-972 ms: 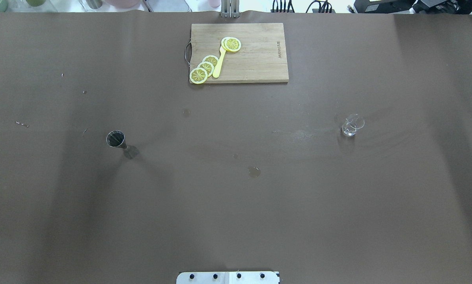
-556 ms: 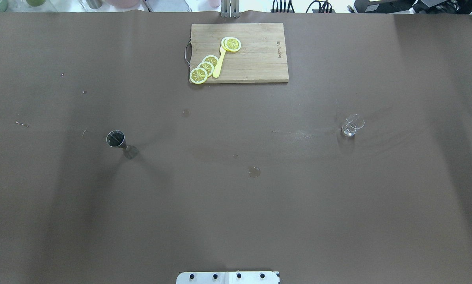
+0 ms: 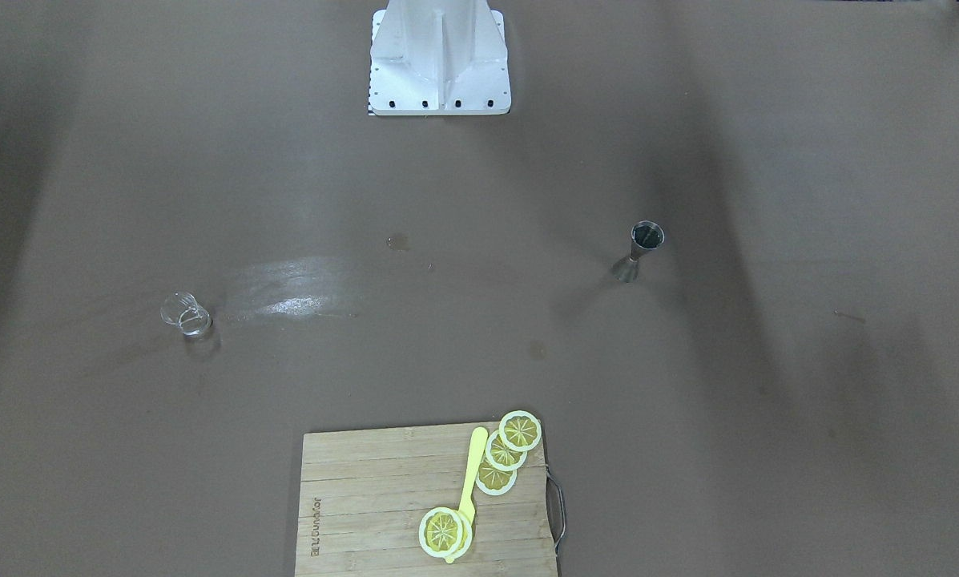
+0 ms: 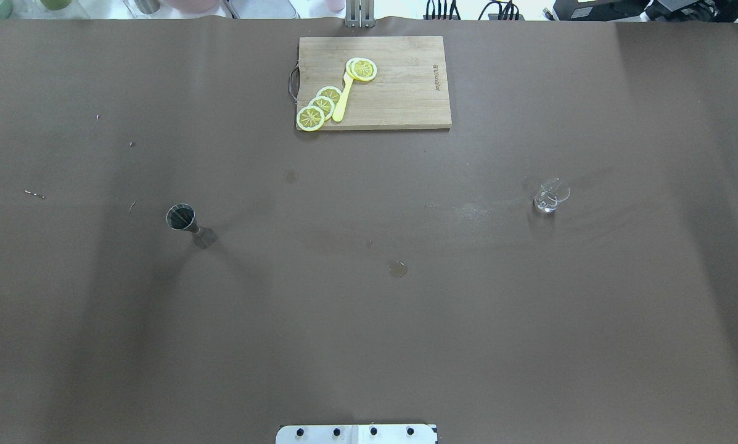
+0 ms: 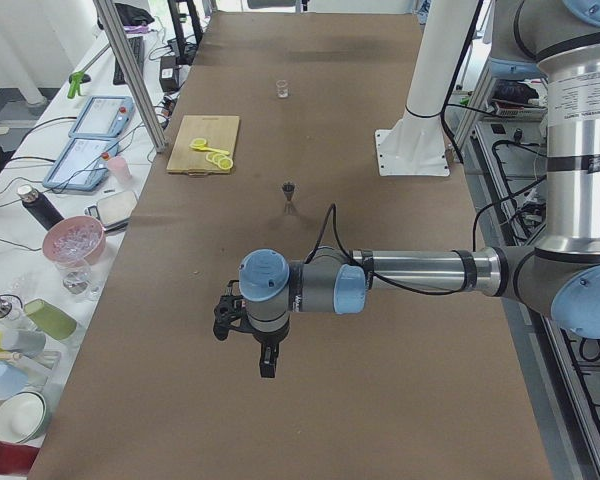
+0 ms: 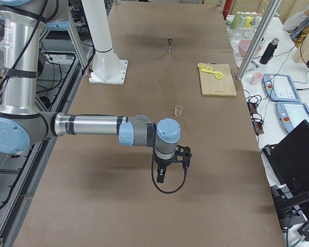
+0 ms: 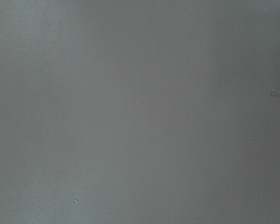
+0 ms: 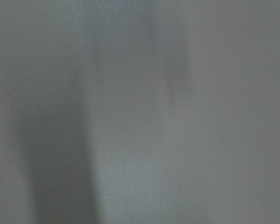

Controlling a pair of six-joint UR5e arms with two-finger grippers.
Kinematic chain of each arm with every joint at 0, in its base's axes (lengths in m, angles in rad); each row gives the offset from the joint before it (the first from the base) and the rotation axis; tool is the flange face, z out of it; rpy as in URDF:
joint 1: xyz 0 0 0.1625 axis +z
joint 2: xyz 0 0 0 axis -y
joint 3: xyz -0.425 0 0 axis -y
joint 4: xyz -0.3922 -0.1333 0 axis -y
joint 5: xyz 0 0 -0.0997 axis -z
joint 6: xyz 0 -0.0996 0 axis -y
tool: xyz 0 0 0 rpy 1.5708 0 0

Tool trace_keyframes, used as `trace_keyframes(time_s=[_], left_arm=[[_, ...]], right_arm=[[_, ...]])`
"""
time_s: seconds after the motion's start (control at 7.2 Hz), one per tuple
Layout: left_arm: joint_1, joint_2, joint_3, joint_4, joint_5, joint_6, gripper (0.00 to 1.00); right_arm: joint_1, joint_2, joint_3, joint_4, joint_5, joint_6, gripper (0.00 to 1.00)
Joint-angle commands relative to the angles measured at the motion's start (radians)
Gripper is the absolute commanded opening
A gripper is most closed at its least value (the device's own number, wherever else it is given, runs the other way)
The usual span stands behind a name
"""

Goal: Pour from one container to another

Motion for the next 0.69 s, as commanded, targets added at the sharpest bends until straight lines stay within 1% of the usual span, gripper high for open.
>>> trace_keyframes(time_s=[0.0,0.56], left_arm=[[-0.001,0.001,-0.004,0.0,-0.004,-0.009,0.99],[0.0,-0.006,-0.006,0.0,-0.001,-0.009,0.99]], right_arm=[[0.0,-0.002,-0.001,0.0,0.001,0.0,1.0],[0.0,-0.002,0.001,0.0,0.001,-0.002,1.0]])
